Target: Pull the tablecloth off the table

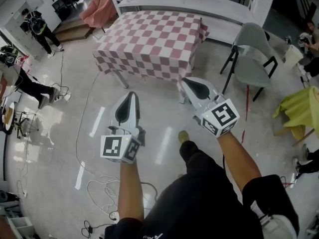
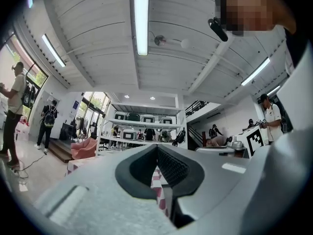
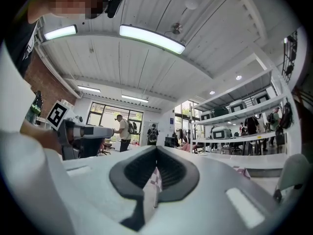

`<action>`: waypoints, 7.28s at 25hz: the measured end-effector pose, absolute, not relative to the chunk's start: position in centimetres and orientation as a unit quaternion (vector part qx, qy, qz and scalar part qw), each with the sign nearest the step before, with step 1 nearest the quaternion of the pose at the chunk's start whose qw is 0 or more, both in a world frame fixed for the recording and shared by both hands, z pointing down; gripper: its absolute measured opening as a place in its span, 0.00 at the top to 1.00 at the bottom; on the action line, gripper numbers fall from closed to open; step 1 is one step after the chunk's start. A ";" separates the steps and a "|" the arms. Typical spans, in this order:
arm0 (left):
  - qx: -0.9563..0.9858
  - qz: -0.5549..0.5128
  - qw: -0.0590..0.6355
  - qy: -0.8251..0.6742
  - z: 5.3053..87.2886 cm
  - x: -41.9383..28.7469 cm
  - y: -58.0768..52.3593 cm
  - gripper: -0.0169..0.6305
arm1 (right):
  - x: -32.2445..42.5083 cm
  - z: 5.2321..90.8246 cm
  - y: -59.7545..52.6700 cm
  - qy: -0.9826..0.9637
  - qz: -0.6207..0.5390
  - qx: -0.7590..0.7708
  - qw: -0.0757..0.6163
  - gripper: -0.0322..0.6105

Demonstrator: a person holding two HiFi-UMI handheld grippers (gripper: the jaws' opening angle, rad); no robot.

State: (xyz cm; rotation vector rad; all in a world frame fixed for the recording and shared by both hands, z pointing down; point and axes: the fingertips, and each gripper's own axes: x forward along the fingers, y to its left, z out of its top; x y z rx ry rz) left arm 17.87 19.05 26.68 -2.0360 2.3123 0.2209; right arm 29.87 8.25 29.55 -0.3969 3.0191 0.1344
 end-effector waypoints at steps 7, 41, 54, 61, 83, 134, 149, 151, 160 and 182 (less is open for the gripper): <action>-0.640 0.057 0.025 0.766 28.2 10.1 10.9 0.96 | 21.8 30.6 0.1 0.990 0.078 -0.111 0.046 0.95; -0.733 0.008 0.001 0.680 34.7 -29.2 -30.0 0.96 | -13.9 37.2 -35.0 0.964 0.045 -0.260 -0.029 0.95; -0.774 -0.102 -0.152 0.606 44.1 -39.9 -41.4 0.78 | -19.6 45.6 -43.1 0.889 -0.086 -0.423 -0.153 0.76; -0.739 -0.198 -0.231 0.601 51.1 -41.4 -45.9 0.61 | -17.0 51.9 -48.2 0.837 -0.147 -0.479 -0.219 0.56; -0.668 -0.338 -0.326 0.577 60.6 -42.6 -49.0 0.64 | -16.0 61.1 -52.1 0.769 -0.250 -0.464 -0.361 0.45; -0.833 -0.075 -0.240 0.492 48.1 -34.2 -35.0 0.95 | -19.8 51.0 -36.1 0.873 -0.273 -0.383 -0.129 0.94; -0.891 0.031 -0.191 0.411 39.7 -36.5 -19.2 0.95 | -21.5 42.2 -18.7 0.872 -0.228 -0.434 0.001 0.94; -0.892 0.047 -0.186 0.409 38.2 -36.6 -17.6 0.95 | -21.2 40.3 -17.0 0.871 -0.229 -0.433 0.023 0.94; -0.891 0.079 -0.145 0.423 33.5 -32.8 -8.9 0.95 | -17.3 33.4 -8.7 0.886 -0.208 -0.397 0.120 0.94; -0.867 0.137 -0.092 0.469 24.9 -25.4 10.4 0.95 | -11.5 25.5 9.6 0.917 -0.204 -0.285 0.188 0.94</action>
